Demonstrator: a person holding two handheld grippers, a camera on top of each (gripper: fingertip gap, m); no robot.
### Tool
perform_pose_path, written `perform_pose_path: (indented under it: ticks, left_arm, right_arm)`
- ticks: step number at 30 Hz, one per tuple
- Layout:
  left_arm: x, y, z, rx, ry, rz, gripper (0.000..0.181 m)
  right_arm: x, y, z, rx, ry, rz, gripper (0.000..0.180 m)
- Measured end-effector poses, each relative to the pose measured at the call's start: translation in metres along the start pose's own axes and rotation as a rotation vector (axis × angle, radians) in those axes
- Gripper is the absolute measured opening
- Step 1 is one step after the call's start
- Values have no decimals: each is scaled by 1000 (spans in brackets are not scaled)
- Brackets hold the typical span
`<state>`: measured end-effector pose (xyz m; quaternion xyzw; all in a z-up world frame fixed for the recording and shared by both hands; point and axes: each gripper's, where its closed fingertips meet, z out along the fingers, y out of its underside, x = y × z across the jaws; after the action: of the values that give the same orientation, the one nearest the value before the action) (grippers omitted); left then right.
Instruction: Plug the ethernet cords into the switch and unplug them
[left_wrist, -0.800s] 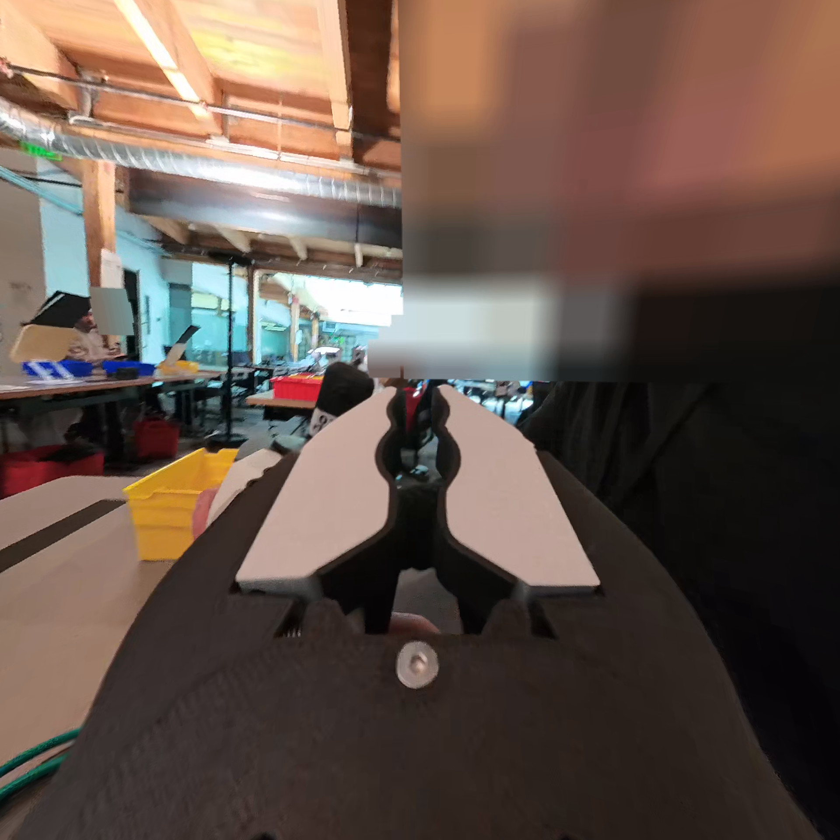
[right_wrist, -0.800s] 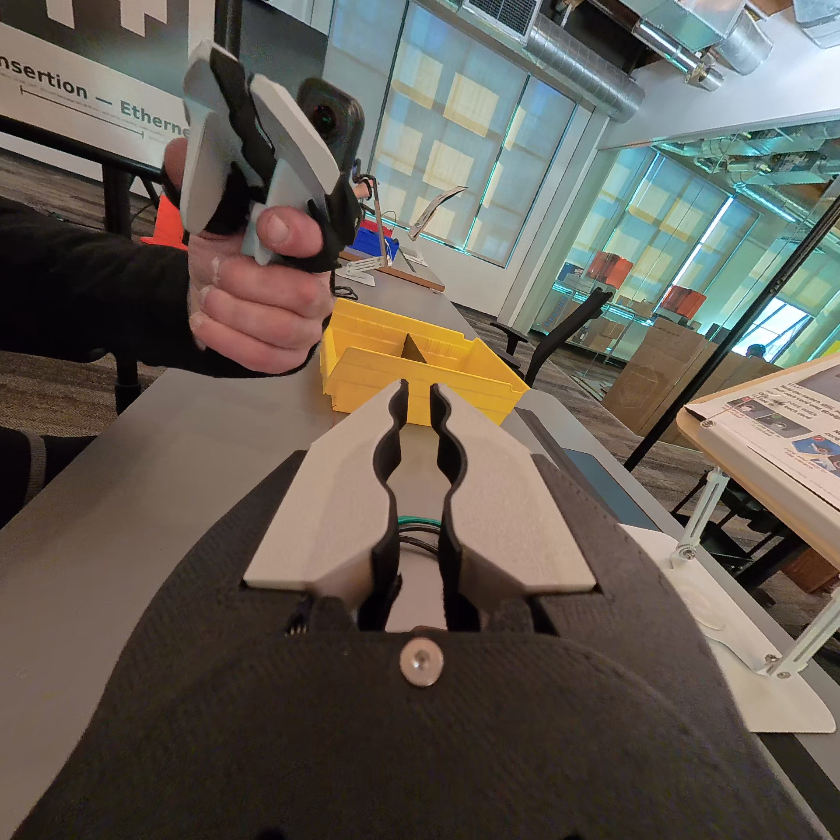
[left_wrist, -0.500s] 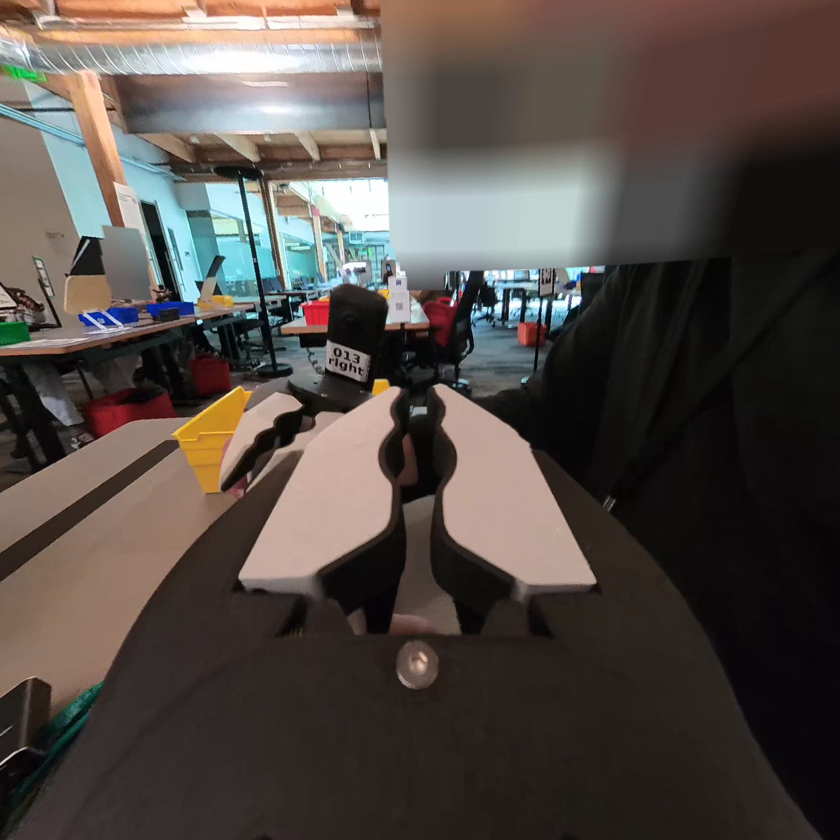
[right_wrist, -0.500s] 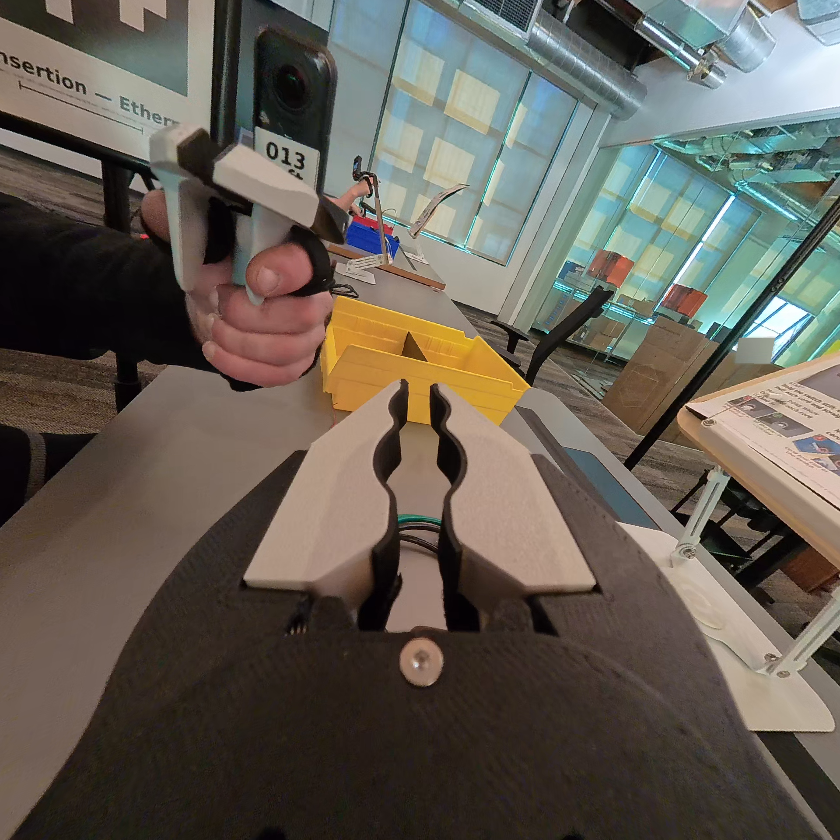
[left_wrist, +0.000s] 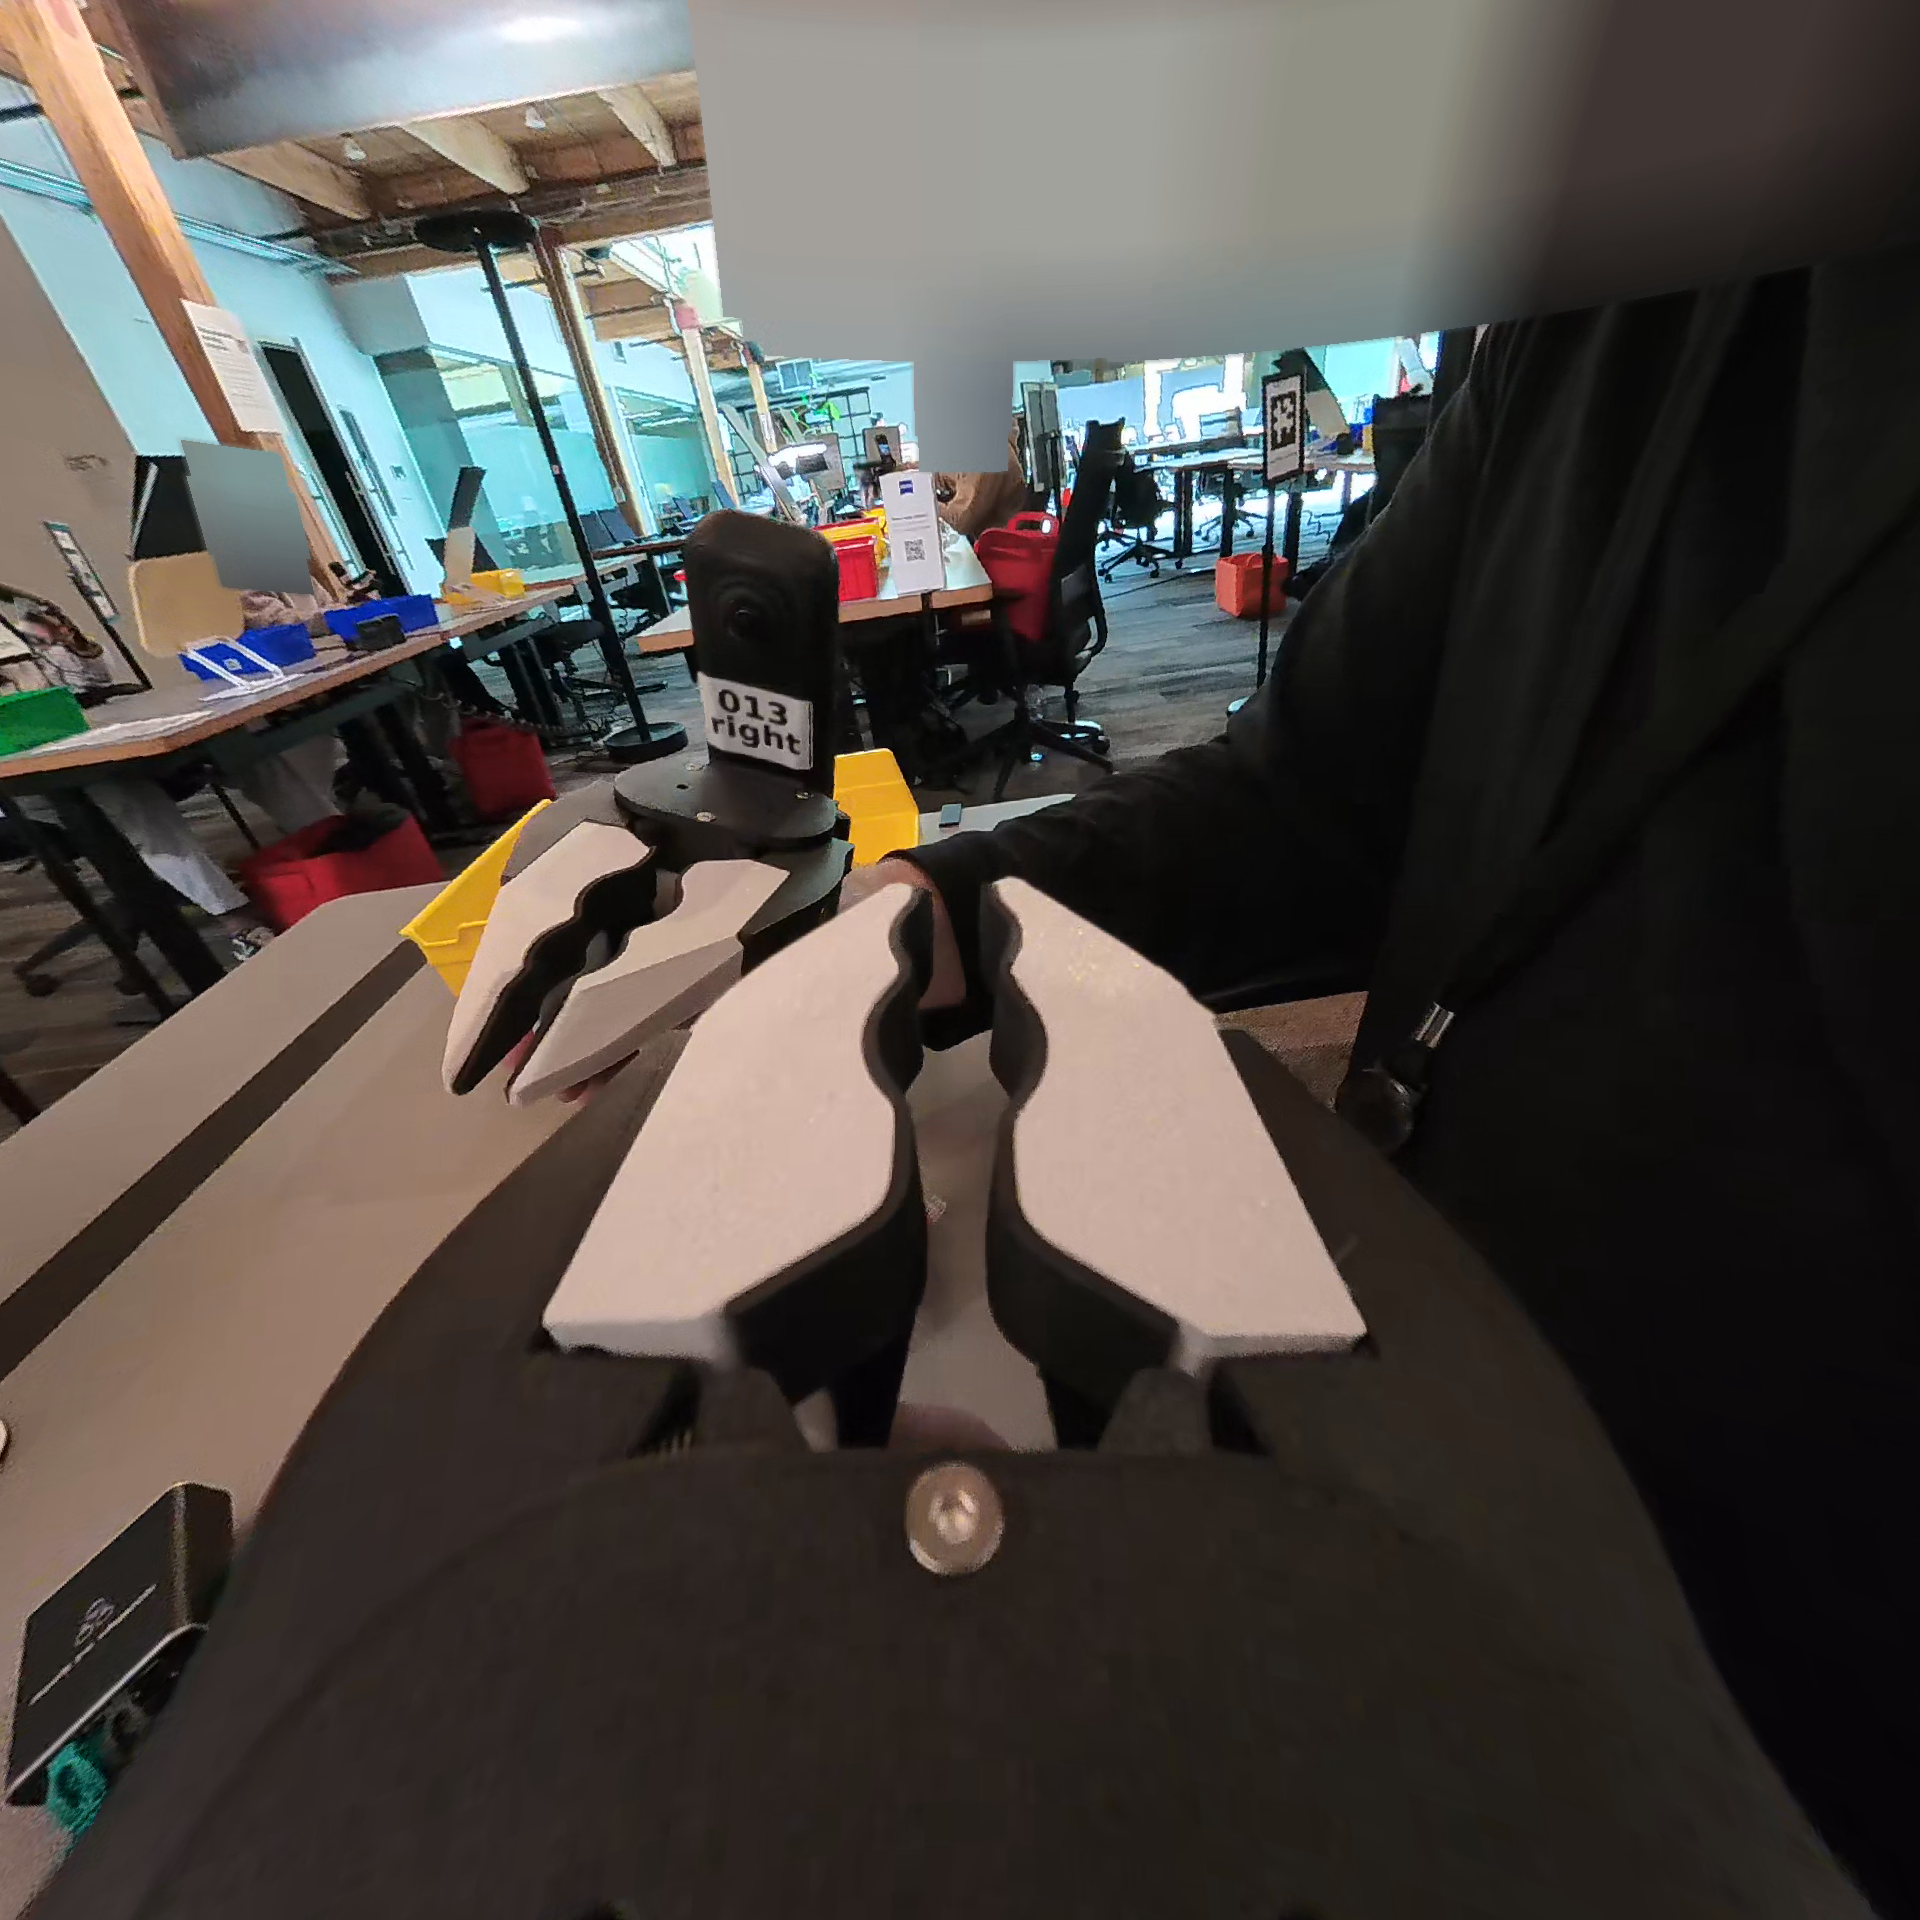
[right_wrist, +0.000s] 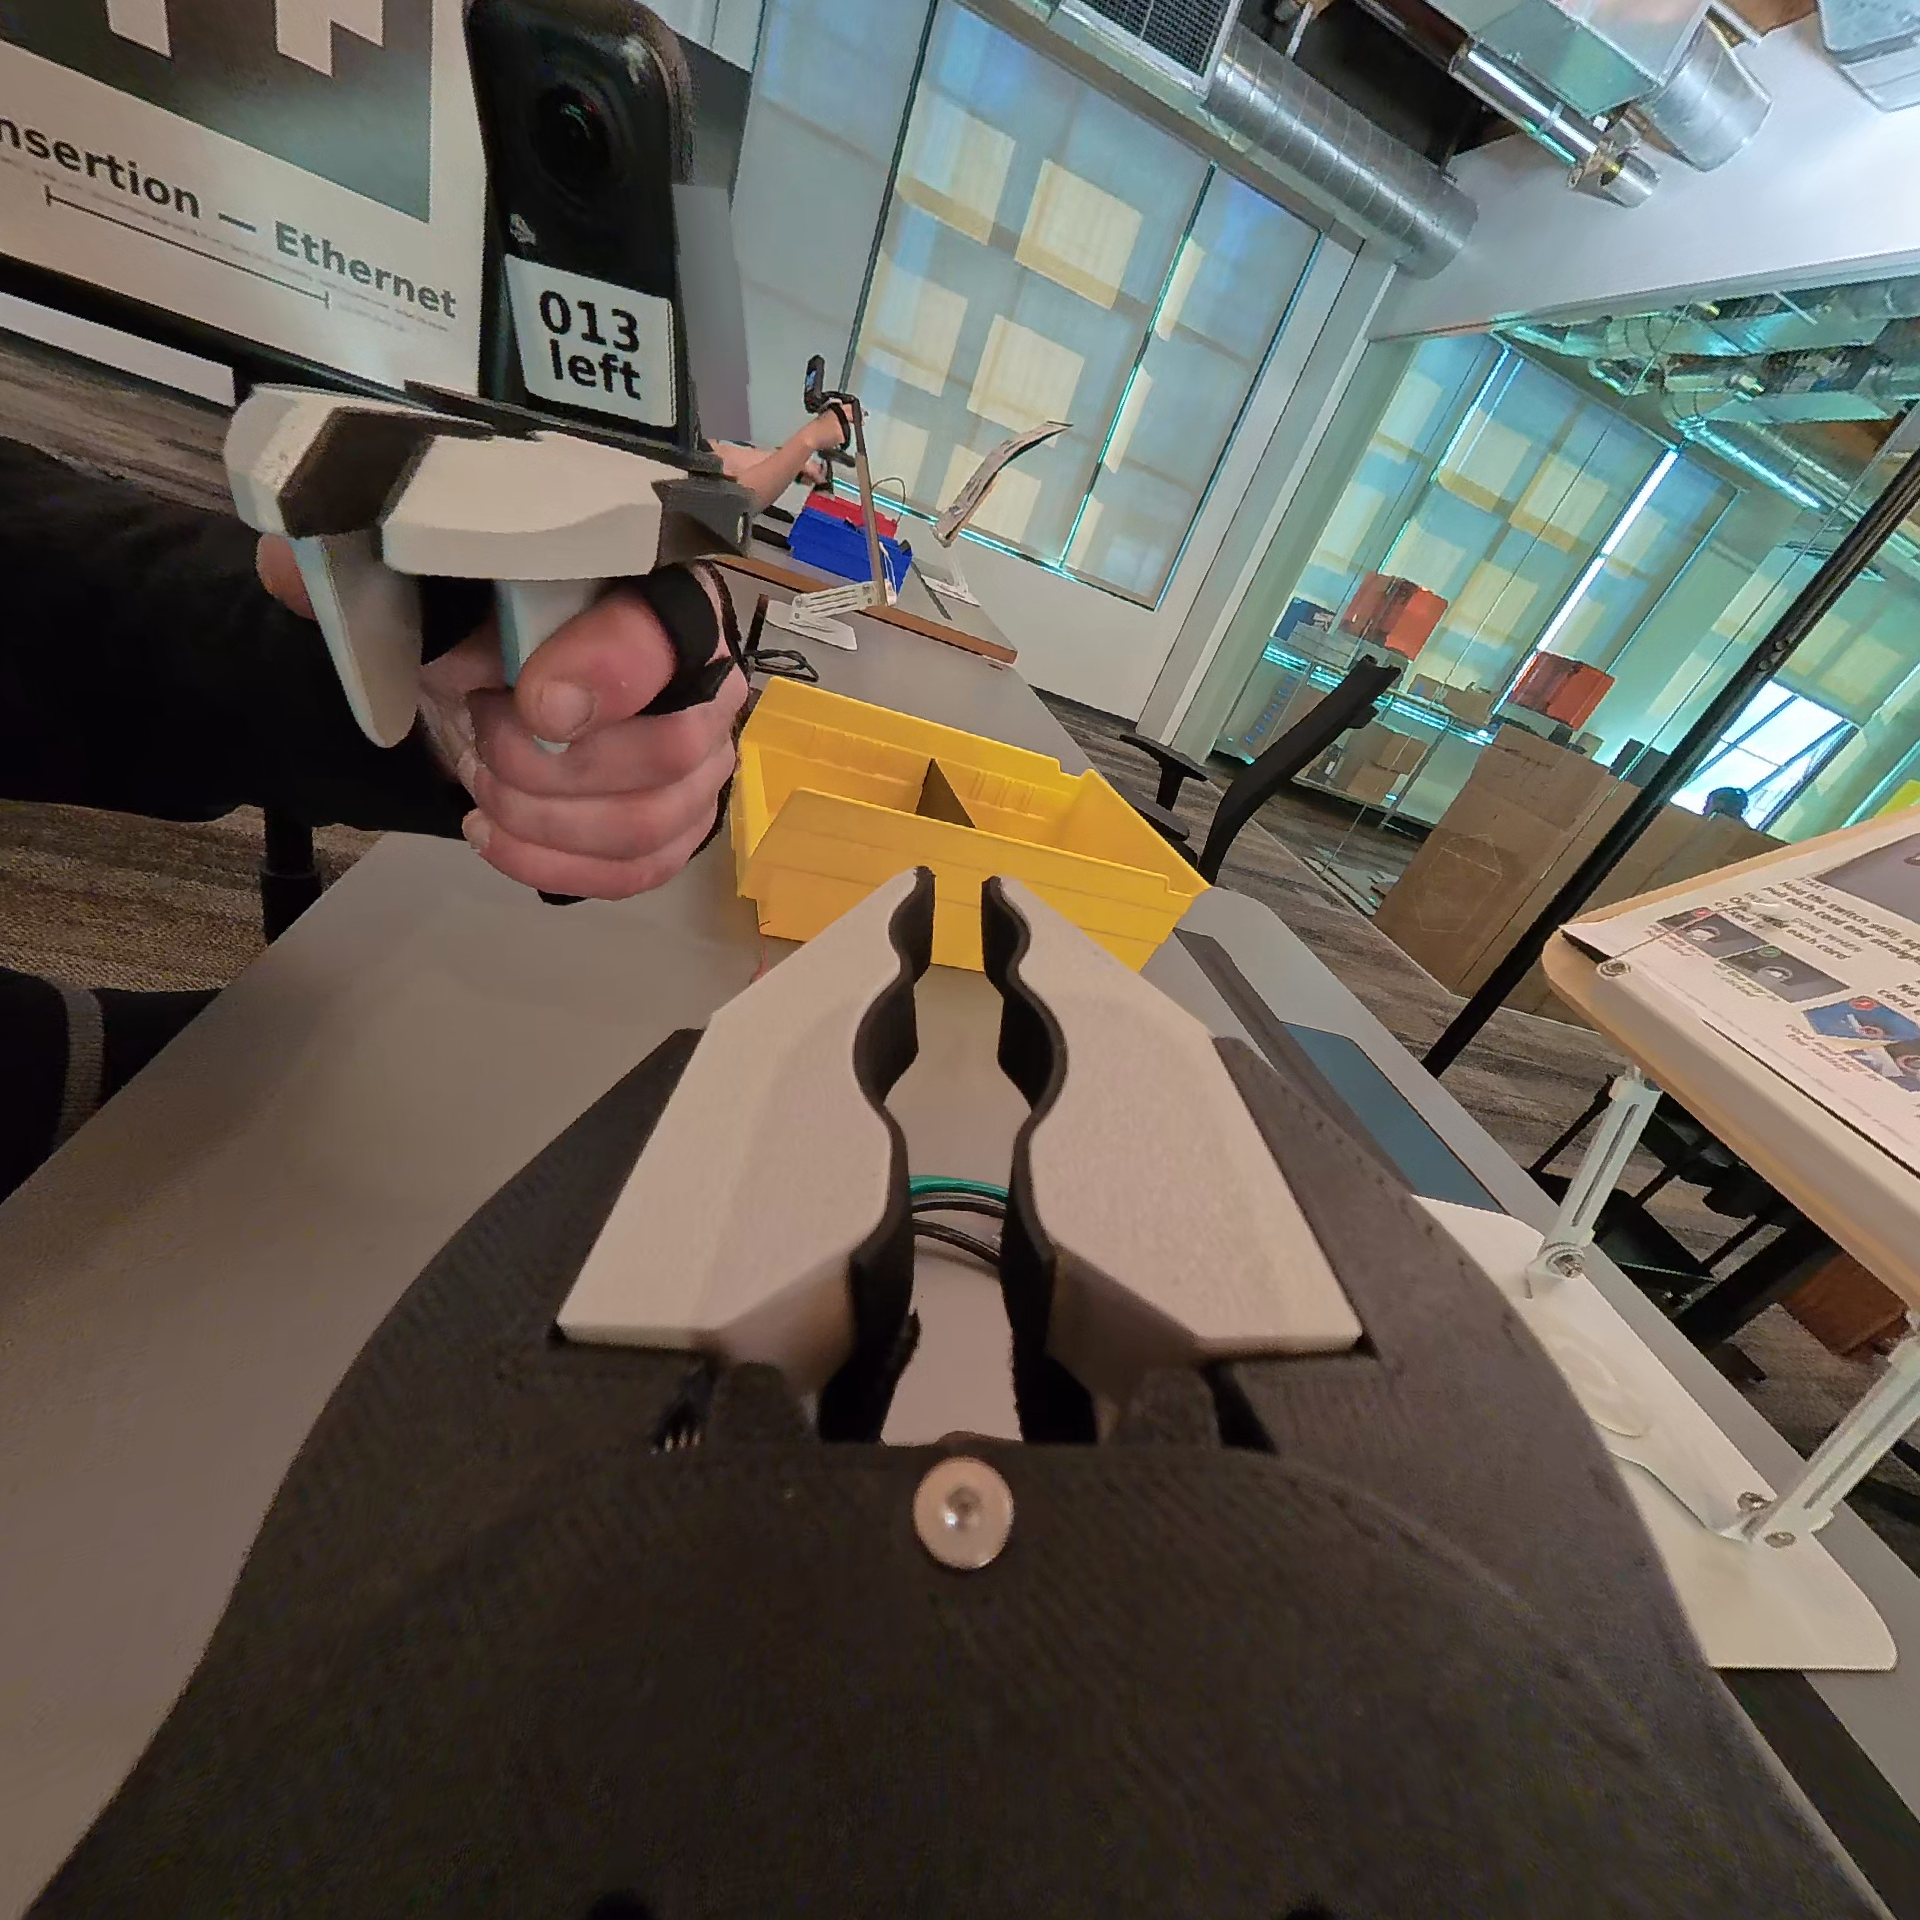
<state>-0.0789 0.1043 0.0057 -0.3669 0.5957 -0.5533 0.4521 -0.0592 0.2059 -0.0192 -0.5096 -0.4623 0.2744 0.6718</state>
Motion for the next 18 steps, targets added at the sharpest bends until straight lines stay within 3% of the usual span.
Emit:
perform_pose_path:
  ticks: [9,18]
  left_arm:
    - [-2,10,3,-74,-35,36,13]
    - [-5,23,10,-159,-80,64,45]
  right_arm:
    - [-1,1,1,-5,-4,0,6]
    - [-2,2,2,-9,-8,-2,6]
